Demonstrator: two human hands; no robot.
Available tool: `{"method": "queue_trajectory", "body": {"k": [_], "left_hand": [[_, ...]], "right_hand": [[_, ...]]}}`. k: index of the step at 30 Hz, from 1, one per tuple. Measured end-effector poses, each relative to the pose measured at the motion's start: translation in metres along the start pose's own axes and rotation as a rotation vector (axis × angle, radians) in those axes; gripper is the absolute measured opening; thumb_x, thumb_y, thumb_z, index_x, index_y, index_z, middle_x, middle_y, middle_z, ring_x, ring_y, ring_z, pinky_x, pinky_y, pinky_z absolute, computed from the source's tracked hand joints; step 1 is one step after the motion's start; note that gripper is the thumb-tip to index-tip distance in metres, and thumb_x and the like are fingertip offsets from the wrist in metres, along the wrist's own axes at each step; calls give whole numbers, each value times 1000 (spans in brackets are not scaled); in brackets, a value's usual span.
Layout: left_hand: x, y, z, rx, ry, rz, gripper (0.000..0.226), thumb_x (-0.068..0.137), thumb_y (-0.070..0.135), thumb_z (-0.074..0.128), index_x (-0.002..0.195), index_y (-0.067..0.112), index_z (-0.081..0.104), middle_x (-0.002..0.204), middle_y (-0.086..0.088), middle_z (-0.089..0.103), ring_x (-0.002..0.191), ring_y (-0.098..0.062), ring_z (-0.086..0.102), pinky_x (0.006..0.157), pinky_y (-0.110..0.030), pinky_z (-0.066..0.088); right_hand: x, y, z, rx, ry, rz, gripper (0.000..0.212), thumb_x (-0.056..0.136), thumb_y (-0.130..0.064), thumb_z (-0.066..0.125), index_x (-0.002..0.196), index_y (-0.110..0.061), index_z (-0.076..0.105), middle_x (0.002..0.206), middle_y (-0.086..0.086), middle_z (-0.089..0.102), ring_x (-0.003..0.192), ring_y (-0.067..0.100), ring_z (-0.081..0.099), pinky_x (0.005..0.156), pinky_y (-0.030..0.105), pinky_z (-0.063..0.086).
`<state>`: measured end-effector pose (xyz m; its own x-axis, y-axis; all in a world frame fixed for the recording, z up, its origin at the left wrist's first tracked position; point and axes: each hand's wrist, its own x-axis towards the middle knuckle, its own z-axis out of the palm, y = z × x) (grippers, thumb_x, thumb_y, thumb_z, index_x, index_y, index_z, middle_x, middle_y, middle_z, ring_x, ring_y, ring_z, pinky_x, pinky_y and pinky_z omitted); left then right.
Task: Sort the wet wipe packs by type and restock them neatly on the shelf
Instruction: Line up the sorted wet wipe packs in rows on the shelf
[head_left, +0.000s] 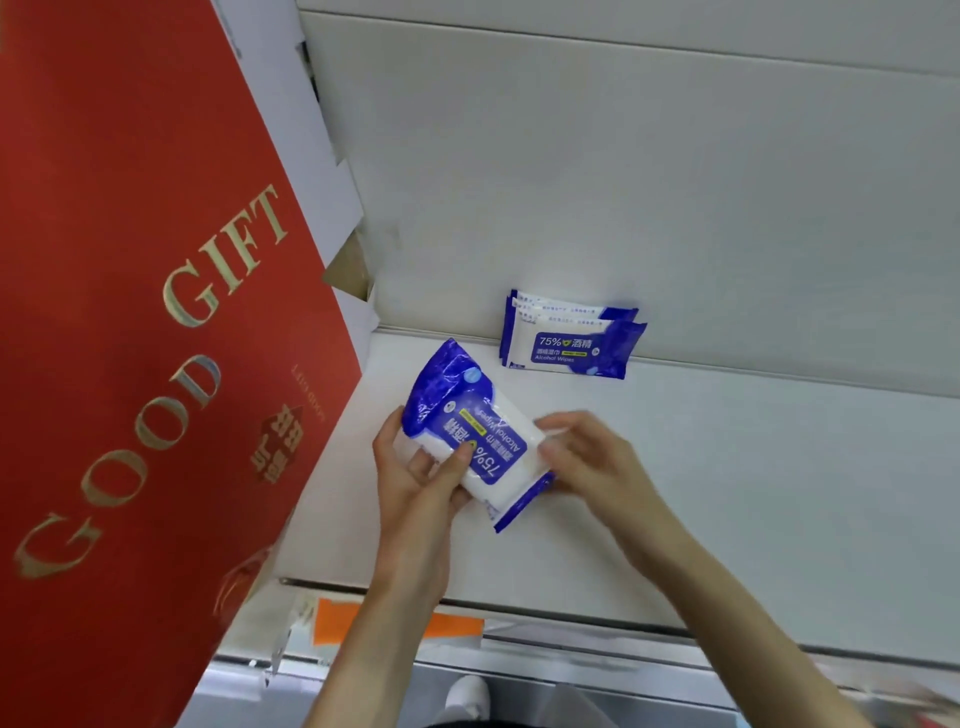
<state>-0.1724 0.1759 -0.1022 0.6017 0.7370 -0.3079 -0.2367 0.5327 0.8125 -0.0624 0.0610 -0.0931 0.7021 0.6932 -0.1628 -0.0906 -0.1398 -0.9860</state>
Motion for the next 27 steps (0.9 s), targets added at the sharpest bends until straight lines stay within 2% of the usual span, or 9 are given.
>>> {"method": "queue_trajectory", "body": {"k": [2, 4, 8, 11, 14, 17, 21, 23, 27], "left_hand": [[2, -4, 8, 28, -8, -6, 66, 81, 1, 64, 135, 28, 38, 115, -6, 67, 99, -23, 68, 68, -34, 60], [4, -5, 13, 86, -30, -5, 61, 80, 2, 66, 131, 28, 43, 110, -3, 70, 96, -21, 70, 67, -34, 59], [8, 4, 14, 297, -157, -29, 31, 81, 4, 68, 109, 16, 61, 98, -2, 74, 86, -18, 72, 65, -28, 58], [8, 12, 16, 467, -317, -85, 15, 82, 11, 68, 96, 14, 64, 89, -1, 75, 79, -15, 73, 59, -22, 56], [7, 15, 19, 497, -388, -107, 15, 79, 21, 66, 94, 21, 64, 82, 9, 75, 76, -11, 72, 53, -17, 52], [9, 13, 18, 498, -415, -119, 22, 72, 25, 68, 94, 21, 64, 81, 11, 74, 77, -7, 71, 57, -17, 54], [19, -2, 14, 510, -322, -105, 15, 81, 5, 70, 91, 14, 62, 78, 7, 74, 73, -7, 70, 61, -22, 57], [33, -8, 16, 490, -218, -40, 19, 81, 0, 70, 90, 16, 65, 83, 8, 74, 75, -5, 70, 64, -23, 57], [65, -16, 30, 605, -180, 183, 29, 81, -1, 70, 88, 27, 65, 87, 11, 71, 77, -2, 67, 73, -32, 58]], "right_hand": [[-8, 8, 9, 18, 11, 55, 35, 71, -28, 70, 103, -15, 60, 96, -2, 72, 88, 15, 71, 68, 23, 57], [-7, 9, 6, -4, 77, 63, 37, 68, -28, 74, 101, -16, 63, 96, -3, 73, 90, 16, 71, 70, 22, 57], [-1, -1, -12, 28, 46, 73, 44, 66, -27, 73, 107, -13, 64, 99, 3, 74, 92, 20, 71, 73, 28, 58], [3, -14, -22, 61, 25, 77, 44, 69, -27, 71, 110, -17, 61, 101, -1, 74, 95, 16, 70, 73, 26, 58], [9, -20, -27, 27, 50, 105, 43, 64, -29, 71, 106, -21, 60, 95, -7, 74, 92, 12, 71, 66, 20, 57], [14, -18, -30, 75, 127, 69, 37, 69, -24, 72, 104, -17, 63, 94, -1, 75, 87, 17, 72, 63, 22, 57], [16, -8, -40, 219, 253, 69, 34, 77, -11, 73, 109, -6, 63, 97, 8, 74, 88, 21, 72, 65, 27, 58], [18, -2, -45, 140, 243, 54, 36, 72, -8, 77, 104, -6, 63, 93, 6, 75, 86, 19, 72, 64, 26, 58], [32, 10, -52, -120, 256, -17, 33, 72, 0, 79, 96, -12, 61, 93, 0, 74, 83, 12, 72, 60, 23, 56]]}}
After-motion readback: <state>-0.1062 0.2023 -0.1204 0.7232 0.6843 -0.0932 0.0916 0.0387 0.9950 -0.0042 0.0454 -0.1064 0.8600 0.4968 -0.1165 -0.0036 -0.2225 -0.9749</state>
